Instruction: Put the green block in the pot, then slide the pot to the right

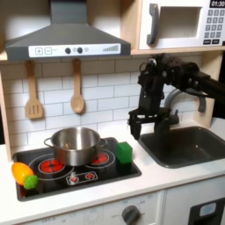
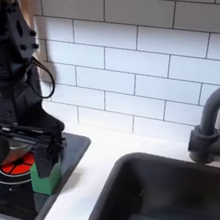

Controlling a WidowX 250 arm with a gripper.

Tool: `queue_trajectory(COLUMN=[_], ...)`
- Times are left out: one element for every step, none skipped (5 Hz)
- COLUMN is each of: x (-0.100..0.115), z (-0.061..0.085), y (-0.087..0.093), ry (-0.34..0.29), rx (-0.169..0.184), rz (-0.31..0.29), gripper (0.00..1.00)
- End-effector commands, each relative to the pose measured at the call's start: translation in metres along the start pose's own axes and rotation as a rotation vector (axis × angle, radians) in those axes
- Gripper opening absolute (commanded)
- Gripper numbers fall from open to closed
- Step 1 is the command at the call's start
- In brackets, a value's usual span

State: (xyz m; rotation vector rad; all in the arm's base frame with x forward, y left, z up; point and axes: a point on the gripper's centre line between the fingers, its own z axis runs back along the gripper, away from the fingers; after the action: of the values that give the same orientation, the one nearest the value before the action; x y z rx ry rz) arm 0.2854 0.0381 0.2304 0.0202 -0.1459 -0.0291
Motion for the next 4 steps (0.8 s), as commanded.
queue_trajectory(x=[0.017,0.023,0.033,0.040], z=[-0.009,-0.015,-0.020,-0.027], y=[0.006,0.011,0.011,0.016], ry=[0.002,0.009,0.011,0.026], rx=[0.002,0.008,0.009,0.011], rz=[0.020,0.029,0.026,0.045], gripper=[1.00,1.00,1.00,1.00])
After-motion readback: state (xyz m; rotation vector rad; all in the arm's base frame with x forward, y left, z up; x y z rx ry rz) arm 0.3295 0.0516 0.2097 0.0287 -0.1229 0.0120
